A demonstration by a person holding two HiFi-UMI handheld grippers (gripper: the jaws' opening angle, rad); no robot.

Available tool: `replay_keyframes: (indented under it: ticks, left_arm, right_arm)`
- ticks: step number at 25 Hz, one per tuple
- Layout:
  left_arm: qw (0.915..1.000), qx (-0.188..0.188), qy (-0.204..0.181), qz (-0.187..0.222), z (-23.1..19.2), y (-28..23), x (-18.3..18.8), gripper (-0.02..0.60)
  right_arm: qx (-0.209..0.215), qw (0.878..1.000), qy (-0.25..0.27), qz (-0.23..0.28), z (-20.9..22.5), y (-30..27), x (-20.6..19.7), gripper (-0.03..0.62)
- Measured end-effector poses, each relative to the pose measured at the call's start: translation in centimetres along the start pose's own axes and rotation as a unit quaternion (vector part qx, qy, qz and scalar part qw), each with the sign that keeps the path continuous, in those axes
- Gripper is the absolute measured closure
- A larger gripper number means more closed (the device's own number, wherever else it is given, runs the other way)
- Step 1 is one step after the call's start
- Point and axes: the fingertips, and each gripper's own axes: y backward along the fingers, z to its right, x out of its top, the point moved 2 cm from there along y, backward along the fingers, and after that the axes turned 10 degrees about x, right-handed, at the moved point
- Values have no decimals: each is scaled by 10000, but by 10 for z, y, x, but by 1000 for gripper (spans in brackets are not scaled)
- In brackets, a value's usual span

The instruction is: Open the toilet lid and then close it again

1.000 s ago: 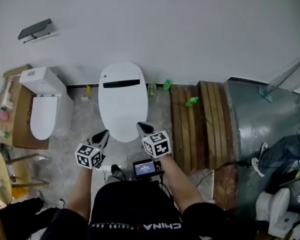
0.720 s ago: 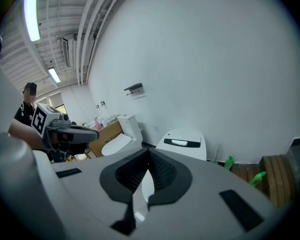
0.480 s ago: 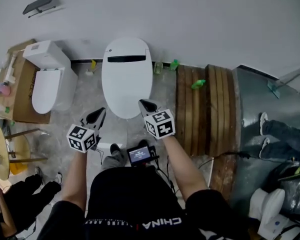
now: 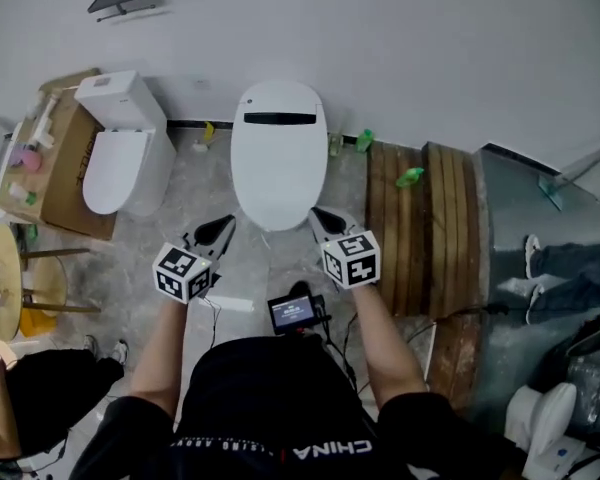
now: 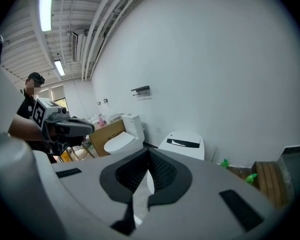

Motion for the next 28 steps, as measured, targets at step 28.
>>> replay_keyframes:
  ticks: [28]
  left_arm:
    - [9989,-452,-93,5,74,193,-87,573]
  right_arm:
    - [-443,9988,209,-58,-198,112,-92,580]
